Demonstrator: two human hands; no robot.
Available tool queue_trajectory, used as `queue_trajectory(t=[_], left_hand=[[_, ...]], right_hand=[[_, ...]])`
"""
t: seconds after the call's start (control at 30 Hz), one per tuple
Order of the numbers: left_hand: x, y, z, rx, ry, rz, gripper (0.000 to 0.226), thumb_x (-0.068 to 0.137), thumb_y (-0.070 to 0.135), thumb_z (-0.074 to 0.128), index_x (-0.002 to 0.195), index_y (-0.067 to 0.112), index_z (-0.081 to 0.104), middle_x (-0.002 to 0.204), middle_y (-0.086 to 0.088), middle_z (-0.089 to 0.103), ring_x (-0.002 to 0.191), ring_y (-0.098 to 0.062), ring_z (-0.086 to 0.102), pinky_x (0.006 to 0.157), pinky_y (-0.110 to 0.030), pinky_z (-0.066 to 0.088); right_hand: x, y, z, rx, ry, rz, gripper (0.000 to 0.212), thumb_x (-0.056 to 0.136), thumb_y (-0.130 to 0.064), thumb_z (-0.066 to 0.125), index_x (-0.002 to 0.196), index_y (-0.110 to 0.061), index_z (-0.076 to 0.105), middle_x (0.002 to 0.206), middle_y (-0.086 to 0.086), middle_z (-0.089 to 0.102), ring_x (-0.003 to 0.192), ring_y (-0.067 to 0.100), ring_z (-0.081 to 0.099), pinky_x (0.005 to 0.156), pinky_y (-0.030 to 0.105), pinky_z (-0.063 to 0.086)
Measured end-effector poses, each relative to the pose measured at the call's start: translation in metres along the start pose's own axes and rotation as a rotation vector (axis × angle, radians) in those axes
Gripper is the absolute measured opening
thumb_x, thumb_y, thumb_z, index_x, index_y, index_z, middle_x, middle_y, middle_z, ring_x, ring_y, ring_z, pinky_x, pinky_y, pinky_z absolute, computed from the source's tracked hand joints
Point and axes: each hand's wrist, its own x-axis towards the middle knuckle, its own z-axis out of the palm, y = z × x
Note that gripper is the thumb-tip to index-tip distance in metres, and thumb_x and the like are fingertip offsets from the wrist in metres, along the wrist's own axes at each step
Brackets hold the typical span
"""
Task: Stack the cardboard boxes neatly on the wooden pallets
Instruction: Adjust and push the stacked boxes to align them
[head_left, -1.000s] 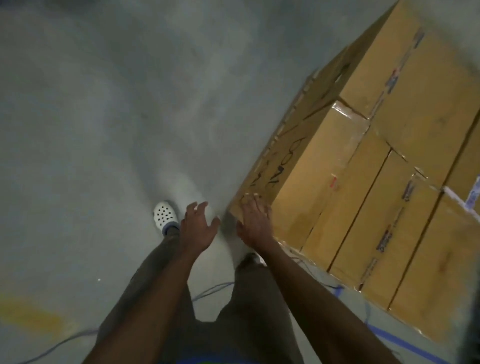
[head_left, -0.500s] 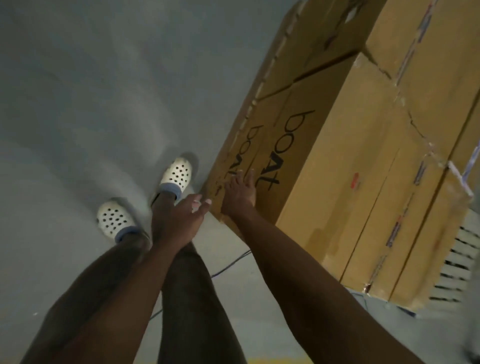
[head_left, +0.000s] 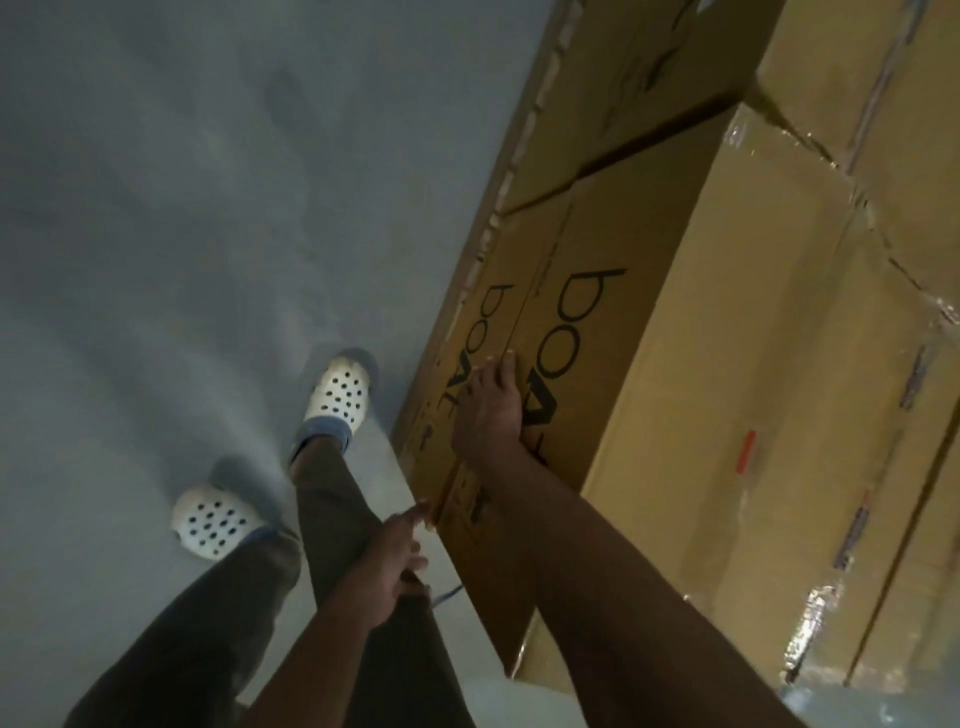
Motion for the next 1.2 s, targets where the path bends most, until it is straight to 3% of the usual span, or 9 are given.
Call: queue_trajectory(t=[0.1, 0.23, 0.37, 0.5, 0.63, 0.77, 0.83, 0.93, 1.2], left_hand=[[0.001, 0.001, 0.015, -0.295, -0.122, -0.154, 0.042, 0.098, 0.04, 0.06, 0.128, 0.013, 0.052, 0.125, -0.024, 0.058, 0.111, -0.045, 0.061, 0.09, -0.064, 0.053], [0.01, 0.012, 0.035, -0.54, -0.058, -0.22, 0.049, 0.093, 0.039, 0.063, 0.132, 0.01, 0.056, 0.117, -0.02, 0.061, 0.1, -0.039, 0.06, 0.069, -0.05, 0.058], [0.002, 0.031, 0.032, -0.603, -0.037, -0.256, 0.046, 0.095, 0.041, 0.061, 0.127, 0.008, 0.057, 0.122, -0.023, 0.06, 0.108, -0.042, 0.058, 0.088, -0.054, 0.052], [-0.02, 0.086, 0.033, -0.291, 0.222, -0.09, 0.029, 0.105, 0.023, 0.05, 0.121, 0.0, 0.056, 0.113, -0.017, 0.055, 0.089, -0.025, 0.052, 0.097, -0.044, 0.041], [-0.024, 0.171, 0.041, -0.112, 0.249, 0.175, 0.04, 0.104, 0.028, 0.051, 0.137, 0.008, 0.054, 0.14, -0.016, 0.055, 0.125, -0.032, 0.052, 0.106, -0.046, 0.042], [-0.024, 0.245, 0.056, 0.067, 0.178, 0.433, 0.035, 0.101, 0.03, 0.056, 0.133, 0.016, 0.062, 0.135, -0.008, 0.061, 0.125, -0.027, 0.054, 0.093, -0.037, 0.044], [-0.027, 0.271, 0.065, 0.078, 0.122, 0.461, 0.032, 0.1, 0.026, 0.057, 0.129, 0.019, 0.066, 0.132, -0.005, 0.063, 0.123, -0.023, 0.056, 0.106, -0.041, 0.044], [-0.031, 0.294, 0.071, 0.066, 0.086, 0.416, 0.02, 0.098, 0.018, 0.057, 0.115, 0.021, 0.069, 0.118, -0.006, 0.069, 0.104, -0.018, 0.061, 0.095, -0.034, 0.047], [-0.064, 0.338, 0.05, 0.249, 0.077, 0.309, 0.02, 0.102, 0.016, 0.052, 0.094, 0.031, 0.064, 0.104, 0.0, 0.068, 0.098, -0.019, 0.061, 0.087, -0.035, 0.046]], right_hand=[[0.024, 0.036, -0.02, 0.087, -0.002, 0.045, 0.067, 0.106, -0.051, 0.028, 0.159, -0.011, 0.026, 0.166, 0.02, 0.017, 0.153, 0.043, 0.007, 0.116, 0.071, -0.005], [0.045, 0.078, -0.047, 0.114, -0.003, 0.058, 0.069, 0.106, -0.054, 0.028, 0.16, -0.01, 0.025, 0.167, 0.019, 0.016, 0.154, 0.043, 0.004, 0.117, 0.071, -0.006], [0.066, 0.113, -0.066, 0.119, -0.006, 0.101, 0.066, 0.106, -0.05, 0.028, 0.159, -0.011, 0.028, 0.166, 0.019, 0.019, 0.154, 0.042, 0.008, 0.116, 0.072, -0.007], [0.078, 0.14, -0.078, 0.128, 0.082, 0.19, 0.062, 0.107, -0.044, 0.023, 0.16, -0.012, 0.025, 0.167, 0.018, 0.016, 0.154, 0.042, 0.007, 0.116, 0.071, -0.009], [0.085, 0.171, -0.1, 0.137, 0.172, 0.252, 0.073, 0.105, -0.049, 0.029, 0.162, -0.009, 0.007, 0.169, 0.017, 0.002, 0.155, 0.04, -0.005, 0.119, 0.067, -0.01], [0.1, 0.213, -0.111, 0.01, 0.223, 0.333, 0.079, 0.102, -0.055, 0.029, 0.161, -0.006, 0.008, 0.168, 0.02, -0.001, 0.154, 0.043, -0.007, 0.12, 0.065, -0.004], [0.107, 0.226, -0.107, -0.084, 0.159, 0.344, 0.077, 0.1, -0.058, 0.032, 0.159, -0.009, 0.024, 0.166, 0.023, 0.011, 0.154, 0.046, 0.001, 0.118, 0.068, -0.005], [0.108, 0.233, -0.106, -0.145, 0.078, 0.299, 0.075, 0.101, -0.058, 0.029, 0.157, -0.007, 0.03, 0.163, 0.026, 0.023, 0.151, 0.048, 0.012, 0.115, 0.072, -0.006], [0.108, 0.235, -0.109, 0.074, 0.021, 0.322, 0.077, 0.104, -0.051, 0.019, 0.16, 0.0, 0.008, 0.166, 0.027, -0.003, 0.152, 0.049, -0.007, 0.119, 0.064, -0.006]])
